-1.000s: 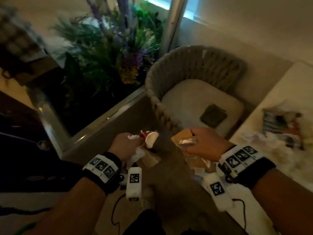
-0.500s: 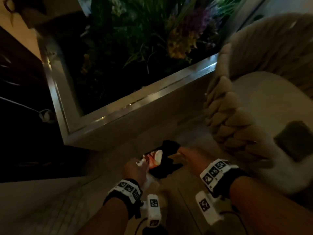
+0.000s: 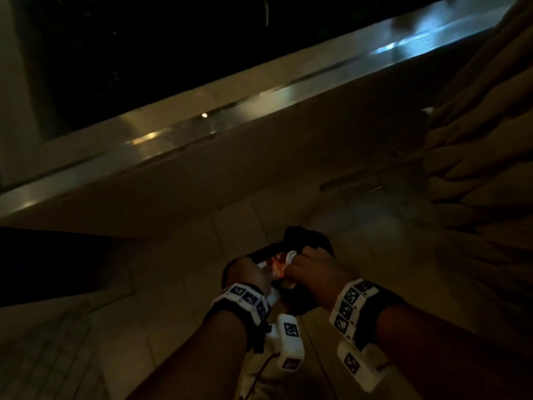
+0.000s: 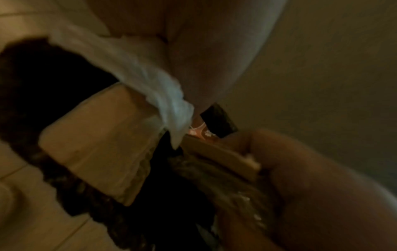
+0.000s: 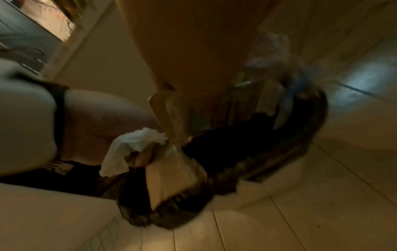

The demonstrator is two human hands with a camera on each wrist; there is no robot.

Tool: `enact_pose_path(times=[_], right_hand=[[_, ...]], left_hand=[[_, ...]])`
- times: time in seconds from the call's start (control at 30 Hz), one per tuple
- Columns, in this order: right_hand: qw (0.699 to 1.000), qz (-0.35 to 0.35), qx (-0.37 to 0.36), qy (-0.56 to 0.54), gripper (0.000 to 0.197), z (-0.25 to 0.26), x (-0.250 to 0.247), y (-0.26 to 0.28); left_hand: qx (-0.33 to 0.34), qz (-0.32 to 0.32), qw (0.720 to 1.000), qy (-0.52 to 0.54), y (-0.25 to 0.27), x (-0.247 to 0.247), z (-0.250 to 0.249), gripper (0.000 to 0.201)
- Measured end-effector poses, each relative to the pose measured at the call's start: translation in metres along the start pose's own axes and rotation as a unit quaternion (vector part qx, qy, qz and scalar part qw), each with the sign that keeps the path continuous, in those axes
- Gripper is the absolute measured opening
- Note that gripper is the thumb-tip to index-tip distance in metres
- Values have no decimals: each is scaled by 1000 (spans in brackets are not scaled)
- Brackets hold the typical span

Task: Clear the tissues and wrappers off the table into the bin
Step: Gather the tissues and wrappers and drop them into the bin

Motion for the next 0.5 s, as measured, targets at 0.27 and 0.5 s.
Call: enact_pose_path(times=[0.27,0.5], right_hand=[[999,-24,29,5,80,-18,39,-21],[992,-16,94,-88,55,-10,15,19]], left_hand=[[-48,59,980,185,-19,22,10,67],[-79,74,948,300,0,17,35,76]])
Point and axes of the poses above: each hand's wrist, its own y-axis away from the middle knuckle, its own x-axis out of the palm, z = x × y, the point moved 1 cm from there along -y, towards the middle knuckle, and after that the axes turned 1 degree about y, right-handed, at the moved point
